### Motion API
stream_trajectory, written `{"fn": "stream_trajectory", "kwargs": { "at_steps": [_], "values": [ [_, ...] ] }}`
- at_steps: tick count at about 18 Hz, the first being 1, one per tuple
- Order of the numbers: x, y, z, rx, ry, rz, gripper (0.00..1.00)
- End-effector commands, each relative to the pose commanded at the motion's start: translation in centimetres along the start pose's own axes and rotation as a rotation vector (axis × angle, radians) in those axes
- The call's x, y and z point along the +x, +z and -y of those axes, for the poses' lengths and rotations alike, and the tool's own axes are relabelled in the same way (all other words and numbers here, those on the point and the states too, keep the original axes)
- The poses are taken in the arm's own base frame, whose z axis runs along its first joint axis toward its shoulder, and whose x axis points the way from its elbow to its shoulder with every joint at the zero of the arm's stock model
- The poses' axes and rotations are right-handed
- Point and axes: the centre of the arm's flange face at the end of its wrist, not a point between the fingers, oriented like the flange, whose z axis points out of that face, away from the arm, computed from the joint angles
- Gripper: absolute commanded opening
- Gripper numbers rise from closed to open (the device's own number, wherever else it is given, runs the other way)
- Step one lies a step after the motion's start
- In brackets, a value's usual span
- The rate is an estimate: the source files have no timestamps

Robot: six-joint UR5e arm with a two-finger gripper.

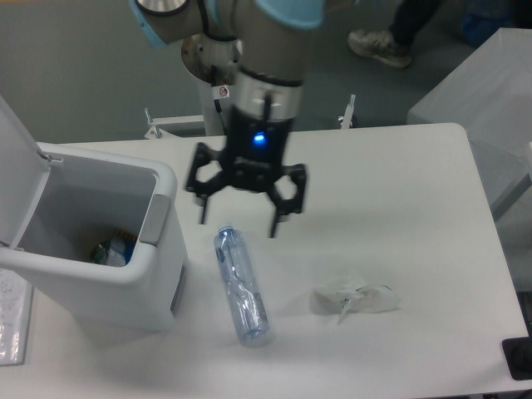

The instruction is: Open the trash can

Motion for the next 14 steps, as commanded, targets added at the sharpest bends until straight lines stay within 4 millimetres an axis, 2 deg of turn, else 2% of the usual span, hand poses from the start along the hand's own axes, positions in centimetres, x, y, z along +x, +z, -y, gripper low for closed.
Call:
{"fn": "stream_trajectory", "kwargs": {
  "at_steps": [2, 4, 6, 8, 12, 14],
  "values": [
    [-3.3, 1.8, -1.1, -0.024, 0.035, 0.005, 1.00],
    [-7.0, 2.6, -1.6, -0.031, 0.051, 0.018, 1.00],
    [-8.3, 3.2, -1.5, -0.048, 0.073, 0.036, 1.00],
    [-9.1, 4.6, -2.2, -0.096, 0.115, 0.051, 1.00],
    [-11.2, 8.4, -3.4, -0.204, 0.307, 0.058, 1.00],
    [-11.8, 8.9, -3.7, -0.250, 0.387, 0.069, 1.00]
  ]
}}
